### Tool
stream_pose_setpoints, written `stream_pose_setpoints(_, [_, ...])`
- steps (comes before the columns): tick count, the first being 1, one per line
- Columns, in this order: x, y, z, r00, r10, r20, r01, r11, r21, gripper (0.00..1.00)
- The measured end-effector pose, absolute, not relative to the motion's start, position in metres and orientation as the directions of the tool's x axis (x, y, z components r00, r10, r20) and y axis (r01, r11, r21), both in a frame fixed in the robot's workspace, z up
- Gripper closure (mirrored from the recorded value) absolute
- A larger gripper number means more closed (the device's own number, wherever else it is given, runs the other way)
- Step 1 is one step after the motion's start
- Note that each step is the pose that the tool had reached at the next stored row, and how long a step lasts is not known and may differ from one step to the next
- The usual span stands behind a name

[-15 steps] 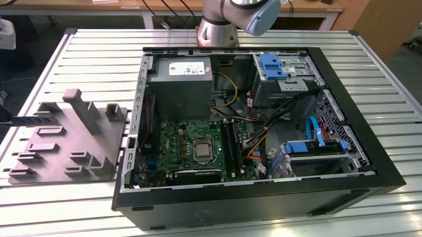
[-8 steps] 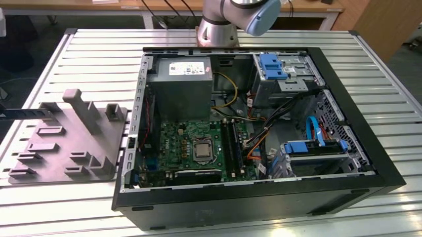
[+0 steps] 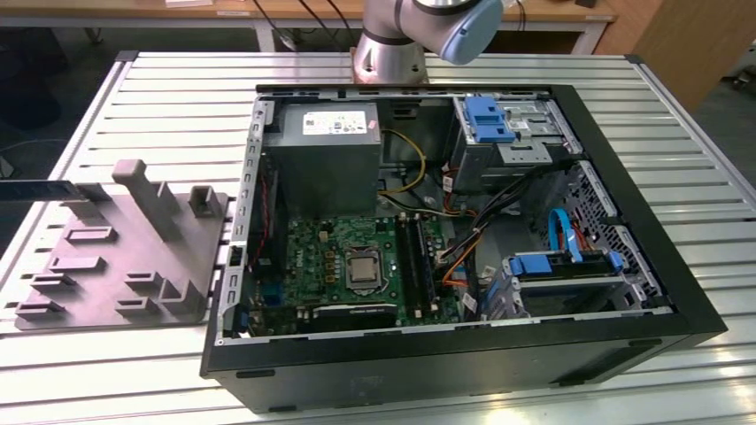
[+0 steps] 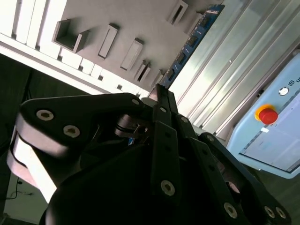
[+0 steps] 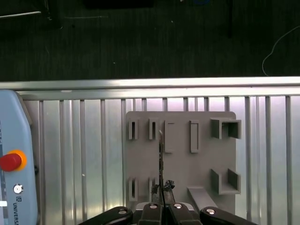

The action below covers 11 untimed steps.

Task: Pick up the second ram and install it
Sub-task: 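Pick up the second ram and move it above second insertion slot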

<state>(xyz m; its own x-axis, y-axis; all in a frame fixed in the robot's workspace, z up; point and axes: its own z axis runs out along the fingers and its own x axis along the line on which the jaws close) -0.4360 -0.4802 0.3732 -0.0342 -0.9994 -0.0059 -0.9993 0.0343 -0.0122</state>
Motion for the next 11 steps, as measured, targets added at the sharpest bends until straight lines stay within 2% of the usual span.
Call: stream_pose_setpoints(11, [-0.436,-0.480,0.400,-0.034,-0.999,-0.006,-0.999,0.034,-0.012,0.89])
